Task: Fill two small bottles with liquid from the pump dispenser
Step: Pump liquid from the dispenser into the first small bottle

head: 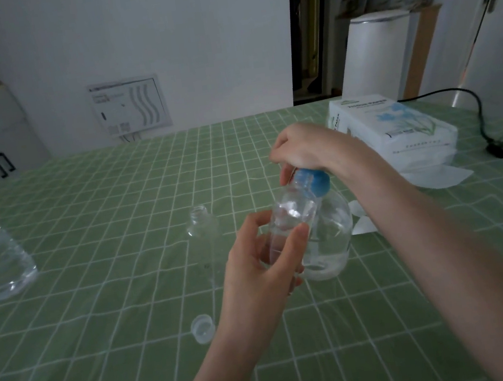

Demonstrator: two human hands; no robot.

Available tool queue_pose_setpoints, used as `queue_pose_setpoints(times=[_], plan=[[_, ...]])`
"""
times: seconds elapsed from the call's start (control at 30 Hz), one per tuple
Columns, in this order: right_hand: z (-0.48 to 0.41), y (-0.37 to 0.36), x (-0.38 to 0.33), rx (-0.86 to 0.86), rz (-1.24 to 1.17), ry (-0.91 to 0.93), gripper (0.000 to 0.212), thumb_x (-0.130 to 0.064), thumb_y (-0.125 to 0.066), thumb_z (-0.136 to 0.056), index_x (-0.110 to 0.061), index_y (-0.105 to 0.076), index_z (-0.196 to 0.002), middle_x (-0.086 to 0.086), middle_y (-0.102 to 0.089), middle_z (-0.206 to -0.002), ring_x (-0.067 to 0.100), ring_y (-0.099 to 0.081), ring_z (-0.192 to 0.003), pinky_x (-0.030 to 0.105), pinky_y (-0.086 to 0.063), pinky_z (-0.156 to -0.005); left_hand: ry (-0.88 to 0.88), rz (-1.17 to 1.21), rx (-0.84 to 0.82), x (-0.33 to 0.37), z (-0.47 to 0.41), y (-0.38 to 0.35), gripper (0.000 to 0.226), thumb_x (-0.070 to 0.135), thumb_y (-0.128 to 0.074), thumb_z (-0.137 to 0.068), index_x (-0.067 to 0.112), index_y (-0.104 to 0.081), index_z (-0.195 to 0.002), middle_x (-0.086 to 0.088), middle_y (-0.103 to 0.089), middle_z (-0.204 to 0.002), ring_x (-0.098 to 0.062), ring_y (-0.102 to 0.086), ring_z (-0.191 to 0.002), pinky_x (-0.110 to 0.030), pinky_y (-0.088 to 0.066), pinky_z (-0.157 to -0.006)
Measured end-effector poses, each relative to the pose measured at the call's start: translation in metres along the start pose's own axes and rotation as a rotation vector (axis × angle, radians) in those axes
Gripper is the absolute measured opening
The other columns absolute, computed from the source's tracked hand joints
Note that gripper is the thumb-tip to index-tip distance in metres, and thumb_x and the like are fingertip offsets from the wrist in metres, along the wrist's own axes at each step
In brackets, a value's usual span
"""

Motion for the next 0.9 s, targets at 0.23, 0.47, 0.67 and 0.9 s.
queue_pose_setpoints(times=[0.23, 0.47, 0.67, 0.9], plan=[[0.001, 0.010, -0.004, 0.024, 0.027, 0.013, 0.034, -0.023, -0.048, -0.097, -0.002, -0.063, -0.119, 0.014, -0.072, -0.105, 0.027, -0.066, -0.103, 0.033, -0.046, -0.086, -0.014, 0.000, -0.003, 0.002, 0.000, -0.001, 0.032, 0.048, -0.062, -0.066, 0.027, -0.060, -0.090, 0.000, -0.065, -0.065, -0.006, -0.056, -0.053, -0.016, -0.044, -0.047], [0.000, 0.007, -0.005, -0.003, 0.002, 0.011, 0.034, -0.021, -0.048, -0.097, -0.001, -0.062, -0.120, 0.014, -0.072, -0.106, 0.027, -0.066, -0.103, 0.037, -0.047, -0.095, -0.021, 0.003, -0.008, 0.002, 0.000, 0.000, 0.023, 0.046, -0.063, -0.069, 0.032, -0.061, -0.087, 0.000, -0.066, -0.066, -0.005, -0.057, -0.053, -0.015, -0.044, -0.048], [-0.001, -0.001, 0.002, -0.025, -0.007, 0.000, 0.036, -0.023, -0.047, -0.098, -0.001, -0.058, -0.125, 0.016, -0.068, -0.112, 0.028, -0.063, -0.107, 0.037, -0.044, -0.097, 0.000, 0.001, 0.005, -0.001, 0.000, 0.000, 0.033, 0.048, -0.063, -0.065, 0.027, -0.060, -0.090, 0.001, -0.066, -0.066, -0.006, -0.056, -0.052, -0.015, -0.043, -0.045], [0.002, 0.009, -0.003, 0.020, -0.017, 0.026, 0.035, -0.023, -0.050, -0.096, 0.001, -0.063, -0.118, 0.016, -0.072, -0.105, 0.031, -0.067, -0.102, 0.041, -0.049, -0.096, -0.010, 0.004, -0.007, 0.002, 0.000, -0.003, 0.039, 0.050, -0.062, -0.065, 0.024, -0.060, -0.094, 0.000, -0.066, -0.066, -0.006, -0.055, -0.052, -0.015, -0.043, -0.046]])
Point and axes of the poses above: each hand's wrist, its own z-axis away from the middle knuckle, its own y-axis out of the back of the hand, x = y × z, the point moved 7 cm from there along -z, towards the middle knuckle
